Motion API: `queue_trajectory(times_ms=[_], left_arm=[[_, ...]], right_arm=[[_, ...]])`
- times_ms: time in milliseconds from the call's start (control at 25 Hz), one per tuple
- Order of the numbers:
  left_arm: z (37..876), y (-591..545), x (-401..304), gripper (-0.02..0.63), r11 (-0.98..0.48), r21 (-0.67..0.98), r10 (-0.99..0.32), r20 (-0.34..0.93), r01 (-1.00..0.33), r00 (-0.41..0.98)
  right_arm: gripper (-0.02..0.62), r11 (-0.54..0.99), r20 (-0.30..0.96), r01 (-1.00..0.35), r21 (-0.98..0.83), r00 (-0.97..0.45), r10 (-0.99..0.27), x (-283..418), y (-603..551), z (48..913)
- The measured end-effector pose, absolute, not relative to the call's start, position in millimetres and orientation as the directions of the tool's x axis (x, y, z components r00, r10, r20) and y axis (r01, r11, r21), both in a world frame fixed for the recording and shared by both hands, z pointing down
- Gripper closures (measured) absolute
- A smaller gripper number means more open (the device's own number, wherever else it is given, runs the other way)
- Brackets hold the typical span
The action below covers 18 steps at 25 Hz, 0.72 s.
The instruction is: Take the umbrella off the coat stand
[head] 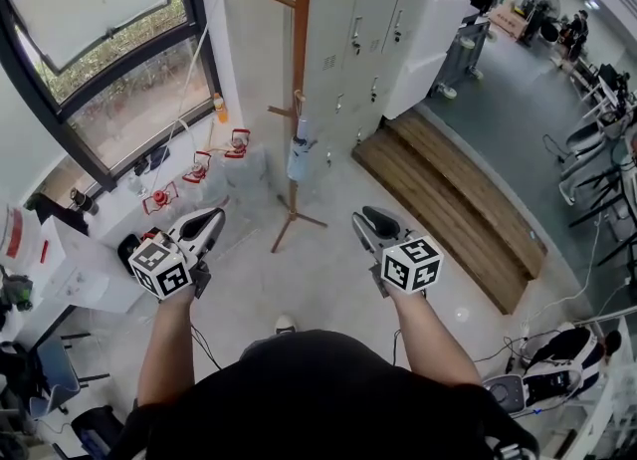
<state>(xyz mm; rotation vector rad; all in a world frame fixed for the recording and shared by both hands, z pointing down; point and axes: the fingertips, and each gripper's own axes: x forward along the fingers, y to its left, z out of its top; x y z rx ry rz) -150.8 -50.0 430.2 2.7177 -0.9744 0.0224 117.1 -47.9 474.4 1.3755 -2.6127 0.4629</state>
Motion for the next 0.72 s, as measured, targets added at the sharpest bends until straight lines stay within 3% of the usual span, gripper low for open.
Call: queue_trajectory(times_ms=[720], left_arm=[[407,-120,-188,0.584,-0.784,0.220,-0.580,0.074,-0.580,0.812]], right_arm=[[0.476,0.510,0.281,-0.836,-0.202,-0.548,-0.788,71,-113,468]])
